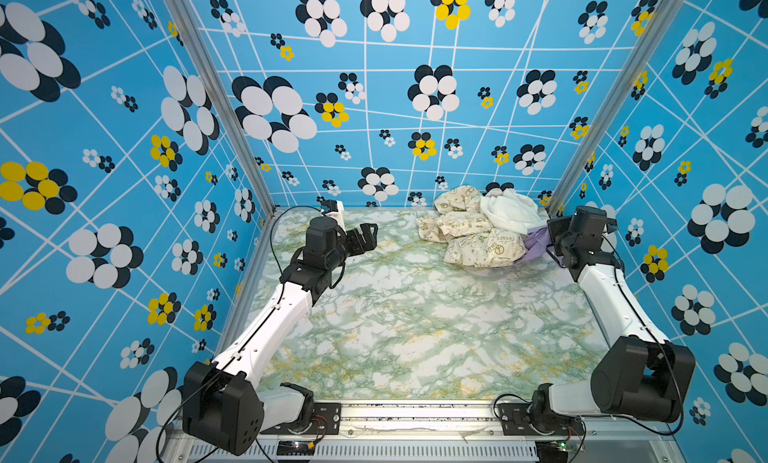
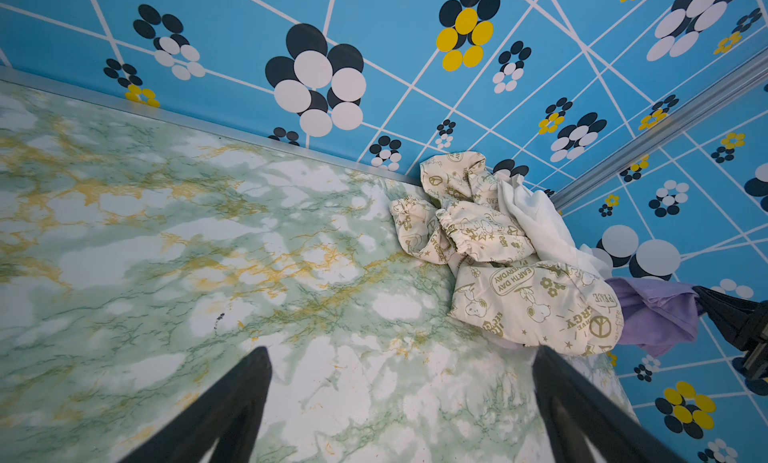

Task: Pick out a specific cloth from the pile
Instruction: 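Lift the purple T-shirt up out of the pile with the right gripper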

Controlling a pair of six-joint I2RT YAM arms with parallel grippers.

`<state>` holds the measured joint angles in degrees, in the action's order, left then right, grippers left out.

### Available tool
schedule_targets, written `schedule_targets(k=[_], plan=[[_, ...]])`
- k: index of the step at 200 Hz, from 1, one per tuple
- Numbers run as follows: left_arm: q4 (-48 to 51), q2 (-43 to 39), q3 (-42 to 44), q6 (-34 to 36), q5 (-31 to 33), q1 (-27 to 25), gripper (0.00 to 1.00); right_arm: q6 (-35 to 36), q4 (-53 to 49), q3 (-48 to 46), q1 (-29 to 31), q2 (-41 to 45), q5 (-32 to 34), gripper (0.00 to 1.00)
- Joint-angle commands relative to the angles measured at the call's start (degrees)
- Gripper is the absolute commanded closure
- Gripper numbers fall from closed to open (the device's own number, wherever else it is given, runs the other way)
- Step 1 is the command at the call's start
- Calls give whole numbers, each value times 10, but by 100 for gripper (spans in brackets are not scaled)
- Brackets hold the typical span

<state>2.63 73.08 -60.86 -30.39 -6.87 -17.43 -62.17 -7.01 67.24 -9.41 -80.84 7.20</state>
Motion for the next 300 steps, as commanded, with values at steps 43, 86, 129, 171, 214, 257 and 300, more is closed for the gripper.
schedule_targets(k=[43,86,129,171,214,257,300], plan=[[-13,12,-27,25,-27,7,1,92,-1,101,26,14,53,100],[-25,21,-29,28,-39,7,1,161,0,149,50,18,88,100],[-29,32,-38,31,-55,10,1,200,1,190,66,14,98,100],[-44,38,-41,26,-75,11,1,234,12,230,82,13,111,100],[-43,33,-37,28,-74,13,1,262,15,290,93,1,98,100],[-45,22,-28,25,-74,16,1,330,-20,401,131,-60,53,100],[-47,20,-24,24,-80,22,1,409,-81,479,216,-126,23,100]])
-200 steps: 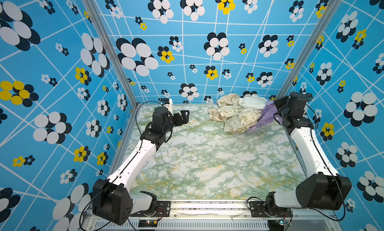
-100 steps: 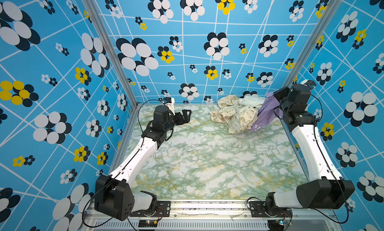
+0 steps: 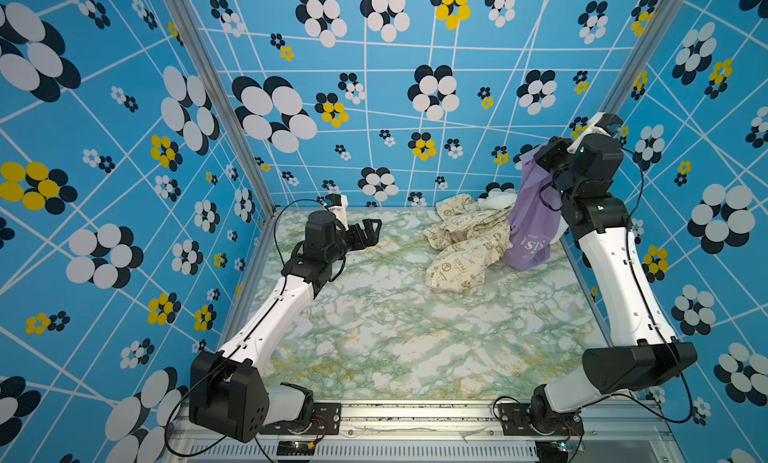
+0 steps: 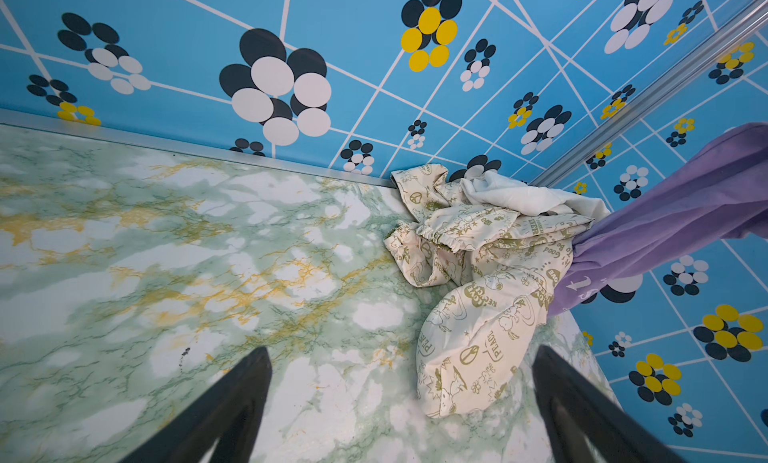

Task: Pick out a specific cloth from the pile
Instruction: 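Lift the purple T-shirt up out of the pile with the right gripper, then lower the purple T-shirt onto the pile and open the right gripper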

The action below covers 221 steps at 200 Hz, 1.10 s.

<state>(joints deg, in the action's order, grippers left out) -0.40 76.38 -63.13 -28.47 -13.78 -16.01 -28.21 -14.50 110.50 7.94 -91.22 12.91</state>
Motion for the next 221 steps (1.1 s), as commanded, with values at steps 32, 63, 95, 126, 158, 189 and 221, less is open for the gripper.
schedule_targets(k=[32,63,95,126,158,189,221], plan=[[-27,-12,2,3,-19,11,1,103,-75,74,94,-69,-56,100],[-39,-10,5,-2,-22,17,1,110,-137,78,124,-115,-89,100],[-41,-12,9,-4,-22,23,1,158,-237,111,156,-173,-127,100],[-42,-11,9,-5,-23,29,1,194,-342,157,171,-224,-158,60],[-47,-6,9,-7,-28,35,1,216,-386,189,177,-232,-134,18],[-61,0,8,-11,-42,40,1,198,-318,137,176,-178,-67,4],[-69,-1,13,-13,-57,46,1,139,-228,0,162,-100,25,5]])
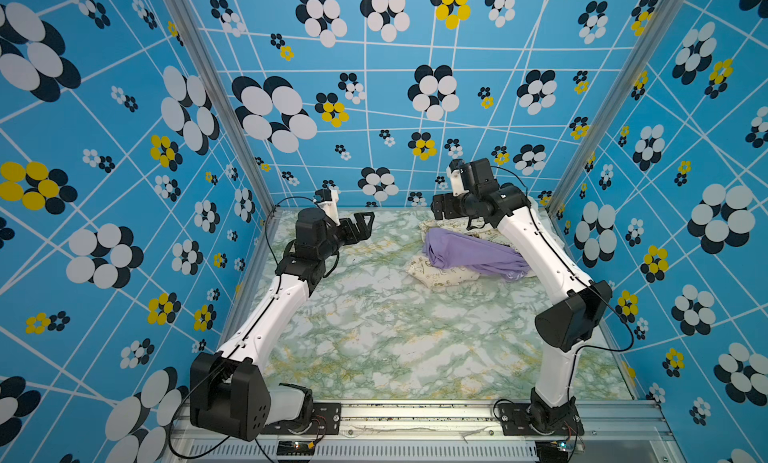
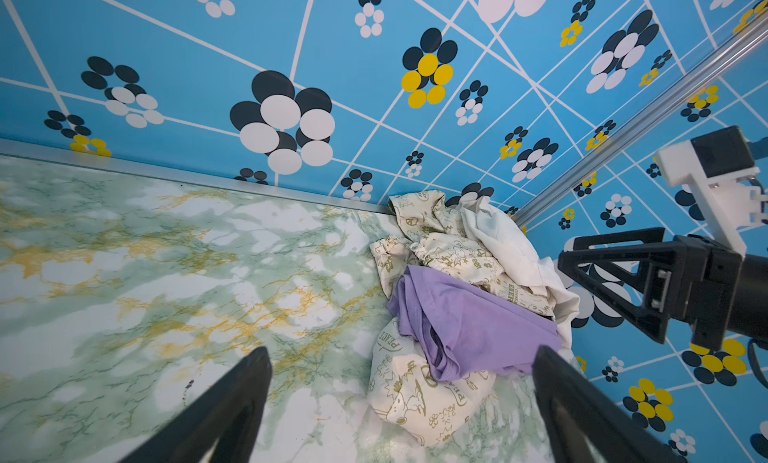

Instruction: Pick out a specific cloth from the pile

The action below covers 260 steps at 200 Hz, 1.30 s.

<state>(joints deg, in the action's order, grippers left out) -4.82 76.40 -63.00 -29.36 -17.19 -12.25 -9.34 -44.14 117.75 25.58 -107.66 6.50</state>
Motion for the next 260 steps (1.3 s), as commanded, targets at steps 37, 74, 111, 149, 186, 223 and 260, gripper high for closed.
schedule_targets(k=[37,74,111,149,186,223,260], plan=[[-33,-5,24,-22,-28,17,1,-270,100,-241,-81,156,161,9],[-35,-16,41,-22,-37,21,1,-472,159,-424,-135,228,149,15],[-30,-20,41,-23,-42,24,1,-601,174,-516,-157,239,125,21],[-35,-21,47,-32,-43,25,1,-682,244,-562,-183,202,66,26],[-35,-23,46,-31,-37,25,1,-692,284,-549,-185,160,53,31],[-37,-19,43,-37,-33,25,1,-709,289,-536,-209,127,34,55],[-41,-17,44,-43,-29,25,1,-710,281,-529,-209,138,55,90]])
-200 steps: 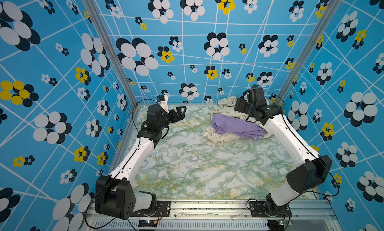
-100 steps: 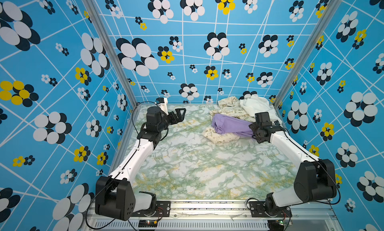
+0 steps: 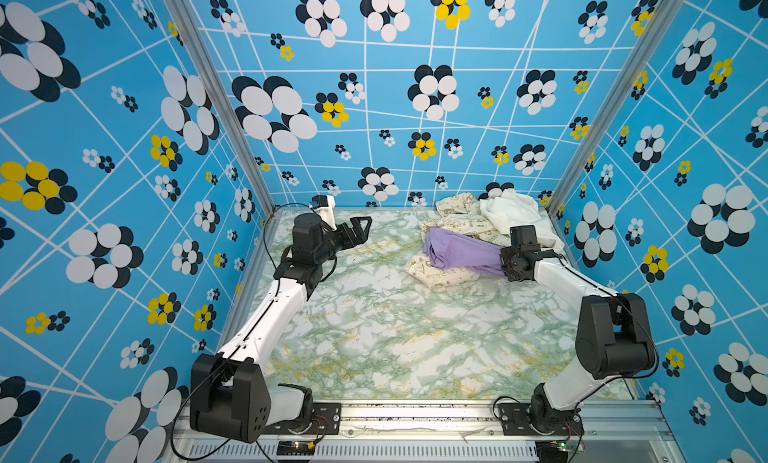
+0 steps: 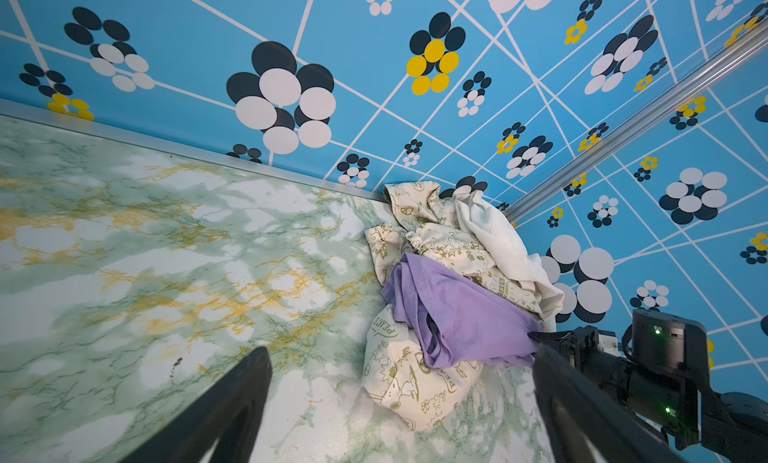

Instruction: Pick out a specific cloth from the pile

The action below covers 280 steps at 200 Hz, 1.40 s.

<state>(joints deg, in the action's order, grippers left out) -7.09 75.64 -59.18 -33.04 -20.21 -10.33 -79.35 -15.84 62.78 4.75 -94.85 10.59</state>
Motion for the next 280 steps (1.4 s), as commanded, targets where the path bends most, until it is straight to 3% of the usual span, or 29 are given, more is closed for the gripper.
schedule_targets(k=[1,15,75,152,218,280], plan=[[-17,-9,6,-7,1,5,1,-9,-2,21,-1,10,15,91],[-18,-10,7,-8,4,6,1,-7,-9,26,-1,23,26,100],[-30,-7,9,-15,11,4,1,20,-6,59,-1,108,99,100],[-48,9,2,-21,8,3,1,88,19,174,1,142,137,100],[-48,20,-11,-24,4,3,1,151,40,264,8,124,119,100],[-46,19,-11,-22,-2,3,1,318,40,382,91,64,84,100]])
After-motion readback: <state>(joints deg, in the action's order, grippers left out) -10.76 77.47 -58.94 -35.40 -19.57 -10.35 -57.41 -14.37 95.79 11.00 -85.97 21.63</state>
